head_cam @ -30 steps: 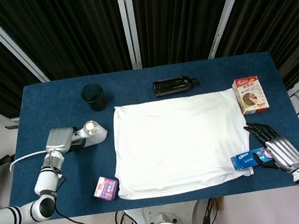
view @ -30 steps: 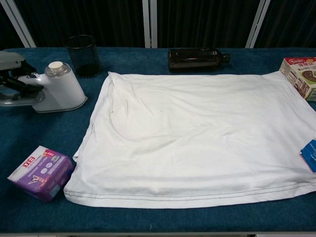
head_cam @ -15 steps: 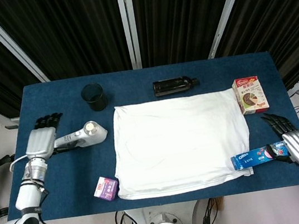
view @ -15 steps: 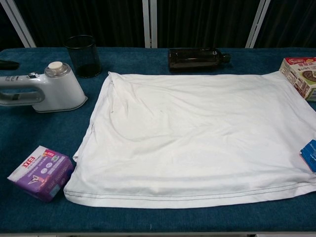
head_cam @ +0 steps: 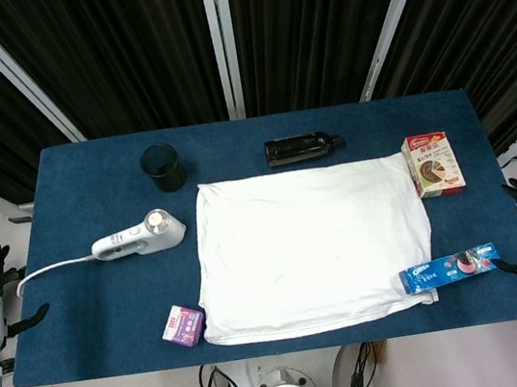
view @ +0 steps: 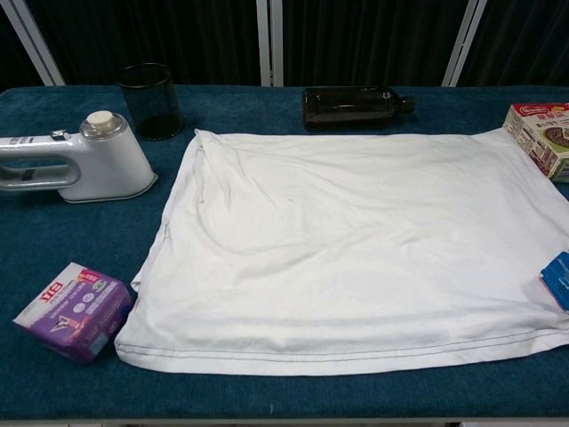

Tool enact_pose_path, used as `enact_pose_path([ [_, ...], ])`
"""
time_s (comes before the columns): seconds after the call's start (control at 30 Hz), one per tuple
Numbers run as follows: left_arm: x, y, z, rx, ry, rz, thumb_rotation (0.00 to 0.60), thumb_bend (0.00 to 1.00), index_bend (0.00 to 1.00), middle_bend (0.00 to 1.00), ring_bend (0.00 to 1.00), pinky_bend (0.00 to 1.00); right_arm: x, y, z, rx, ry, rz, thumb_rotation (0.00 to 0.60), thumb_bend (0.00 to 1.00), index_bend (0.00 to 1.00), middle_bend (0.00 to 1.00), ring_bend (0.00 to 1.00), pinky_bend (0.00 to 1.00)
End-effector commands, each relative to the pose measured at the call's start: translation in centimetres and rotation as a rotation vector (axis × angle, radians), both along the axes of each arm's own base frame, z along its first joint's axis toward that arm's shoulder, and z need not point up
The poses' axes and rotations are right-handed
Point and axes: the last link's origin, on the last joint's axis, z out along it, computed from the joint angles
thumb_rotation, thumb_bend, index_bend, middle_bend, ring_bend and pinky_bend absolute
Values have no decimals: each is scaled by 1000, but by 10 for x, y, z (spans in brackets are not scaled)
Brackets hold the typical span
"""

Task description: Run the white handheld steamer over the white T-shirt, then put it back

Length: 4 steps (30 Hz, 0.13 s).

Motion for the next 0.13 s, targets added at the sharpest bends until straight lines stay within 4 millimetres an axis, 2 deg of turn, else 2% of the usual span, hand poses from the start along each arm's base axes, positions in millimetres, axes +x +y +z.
enact_pose_path([
  [0.03, -6, -24, -1, 15, -16, 13, 570, 86, 30, 30, 0, 0, 3, 4, 0, -4, -12, 12, 600, 0, 0, 55, 0, 18],
  [0.13, -8, -32, -3, 28, -20, 11, 569, 86, 31, 37, 0, 0, 6, 6, 1, -13, -18, 22, 600, 0, 0, 55, 0, 18],
])
